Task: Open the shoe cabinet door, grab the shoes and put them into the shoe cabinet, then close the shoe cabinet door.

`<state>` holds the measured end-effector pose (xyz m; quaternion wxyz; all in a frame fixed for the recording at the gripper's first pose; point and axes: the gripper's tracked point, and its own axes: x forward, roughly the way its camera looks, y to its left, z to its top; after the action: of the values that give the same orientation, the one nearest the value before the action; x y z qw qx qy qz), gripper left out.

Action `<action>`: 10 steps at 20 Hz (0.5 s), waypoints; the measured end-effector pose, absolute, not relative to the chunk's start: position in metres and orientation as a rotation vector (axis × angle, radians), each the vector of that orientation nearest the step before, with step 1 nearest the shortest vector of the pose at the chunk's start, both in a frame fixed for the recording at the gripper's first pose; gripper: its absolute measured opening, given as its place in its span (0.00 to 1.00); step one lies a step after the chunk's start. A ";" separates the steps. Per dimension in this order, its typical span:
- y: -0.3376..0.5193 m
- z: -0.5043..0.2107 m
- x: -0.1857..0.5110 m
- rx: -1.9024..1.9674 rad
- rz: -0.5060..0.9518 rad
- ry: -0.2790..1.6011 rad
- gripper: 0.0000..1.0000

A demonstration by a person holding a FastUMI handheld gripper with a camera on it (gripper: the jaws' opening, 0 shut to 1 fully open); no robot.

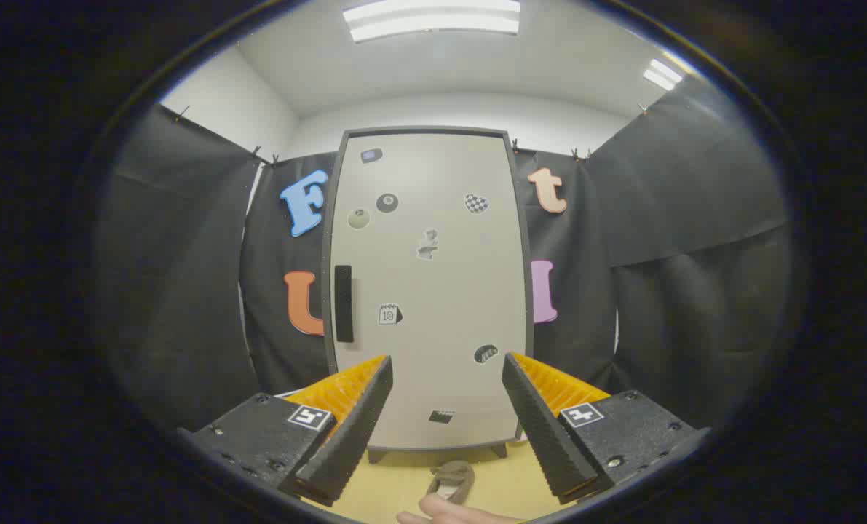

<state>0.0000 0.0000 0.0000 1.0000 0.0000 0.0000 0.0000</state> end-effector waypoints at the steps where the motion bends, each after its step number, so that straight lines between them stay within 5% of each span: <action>1: 0.003 0.001 0.001 -0.006 0.003 0.000 0.99; 10: 0.015 0.002 0.008 0.001 0.045 0.014 0.99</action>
<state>0.0080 0.0146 0.0023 0.9997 0.0006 0.0069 0.0223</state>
